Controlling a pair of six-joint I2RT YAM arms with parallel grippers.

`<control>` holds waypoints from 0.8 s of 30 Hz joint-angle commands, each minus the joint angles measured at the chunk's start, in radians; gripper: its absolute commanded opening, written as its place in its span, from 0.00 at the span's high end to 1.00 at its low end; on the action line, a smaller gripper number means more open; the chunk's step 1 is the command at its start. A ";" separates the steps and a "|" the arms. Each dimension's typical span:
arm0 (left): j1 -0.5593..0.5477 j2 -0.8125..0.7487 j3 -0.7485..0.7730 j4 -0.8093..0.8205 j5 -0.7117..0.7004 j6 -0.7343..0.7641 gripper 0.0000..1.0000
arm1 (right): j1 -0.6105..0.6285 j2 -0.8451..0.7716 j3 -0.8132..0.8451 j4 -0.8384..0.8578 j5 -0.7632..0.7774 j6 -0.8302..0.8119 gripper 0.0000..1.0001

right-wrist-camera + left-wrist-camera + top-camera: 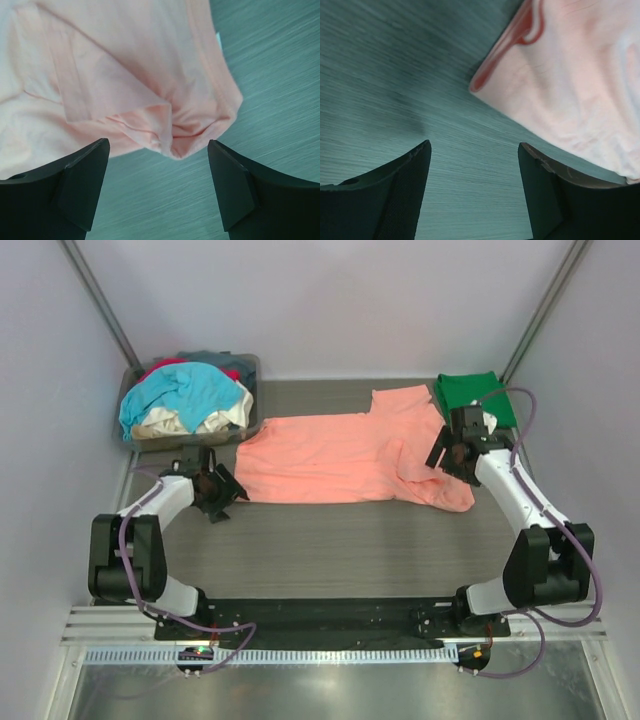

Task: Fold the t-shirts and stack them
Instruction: Fold the tshirt

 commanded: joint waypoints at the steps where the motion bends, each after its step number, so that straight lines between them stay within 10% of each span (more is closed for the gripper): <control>1: -0.006 -0.017 -0.051 0.130 -0.015 -0.036 0.29 | 0.008 -0.036 -0.122 0.106 -0.111 0.038 0.16; 14: -0.008 0.080 -0.090 0.264 -0.012 -0.059 0.34 | 0.008 0.046 -0.223 0.202 -0.100 0.006 0.34; 24: -0.034 0.129 -0.077 0.307 -0.027 -0.082 0.54 | 0.007 0.045 -0.263 0.215 -0.071 0.000 0.77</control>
